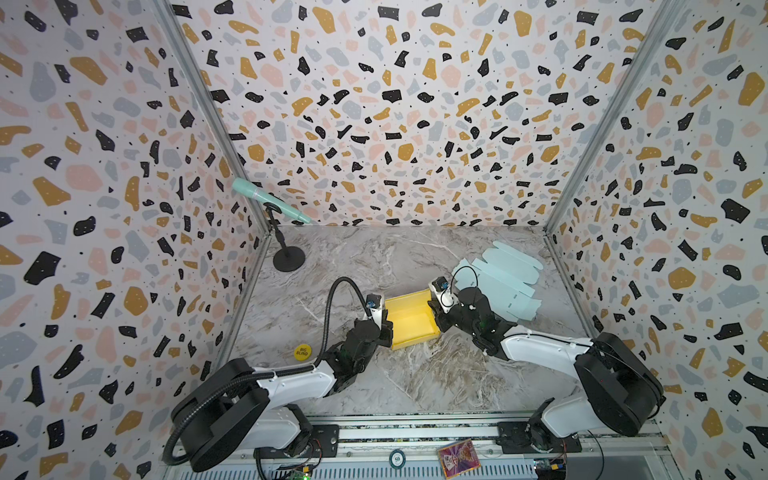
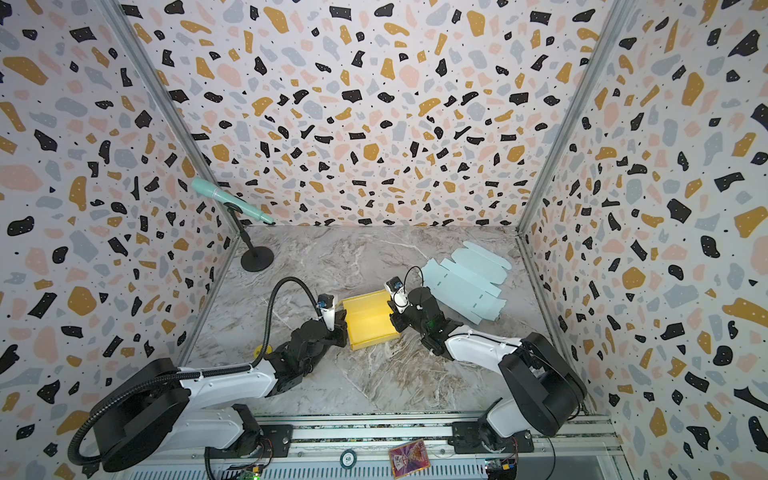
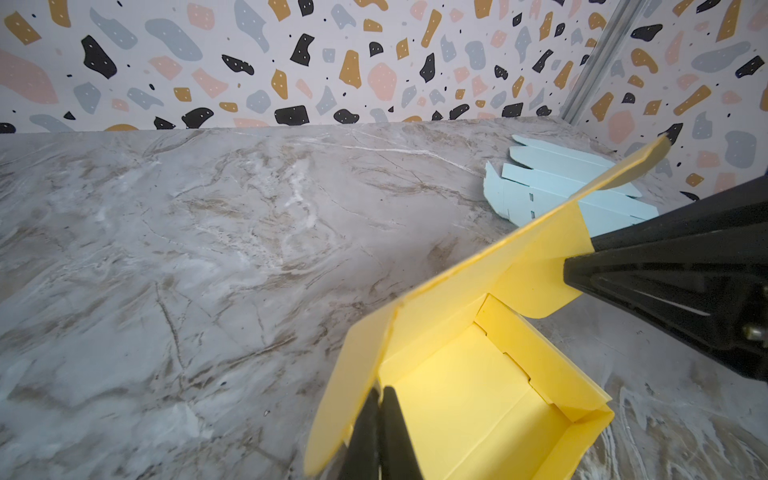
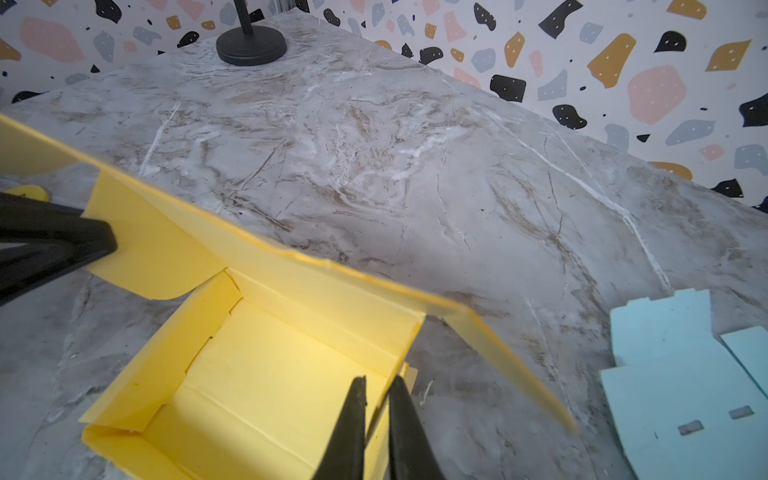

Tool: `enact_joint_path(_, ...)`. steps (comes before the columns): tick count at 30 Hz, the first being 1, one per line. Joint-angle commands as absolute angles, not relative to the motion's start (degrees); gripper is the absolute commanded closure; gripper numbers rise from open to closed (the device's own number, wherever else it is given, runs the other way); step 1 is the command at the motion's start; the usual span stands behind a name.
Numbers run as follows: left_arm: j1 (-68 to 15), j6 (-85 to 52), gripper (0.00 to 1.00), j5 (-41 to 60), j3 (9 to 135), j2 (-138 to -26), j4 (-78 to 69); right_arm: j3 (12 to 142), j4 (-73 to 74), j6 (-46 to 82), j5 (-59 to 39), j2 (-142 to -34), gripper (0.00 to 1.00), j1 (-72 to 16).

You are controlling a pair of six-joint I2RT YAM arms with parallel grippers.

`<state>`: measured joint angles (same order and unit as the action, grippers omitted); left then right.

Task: Fold the paper box

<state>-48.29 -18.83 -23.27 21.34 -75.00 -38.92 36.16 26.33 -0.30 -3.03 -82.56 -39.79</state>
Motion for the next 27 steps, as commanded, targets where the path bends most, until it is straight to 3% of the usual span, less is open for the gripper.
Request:
enact_joint_path(1,-50.5,-18.0,1.0,-21.5,20.5,-76.0,-47.0,34.8,28.7,-0.8,-7.4,-79.7,0.86,-42.2)
enact_joint_path(27,-59.2,-18.1,1.0,-32.1,17.4,-83.0,-54.9,27.1,34.5,0.8,-5.5,-76.6,0.86,-43.7)
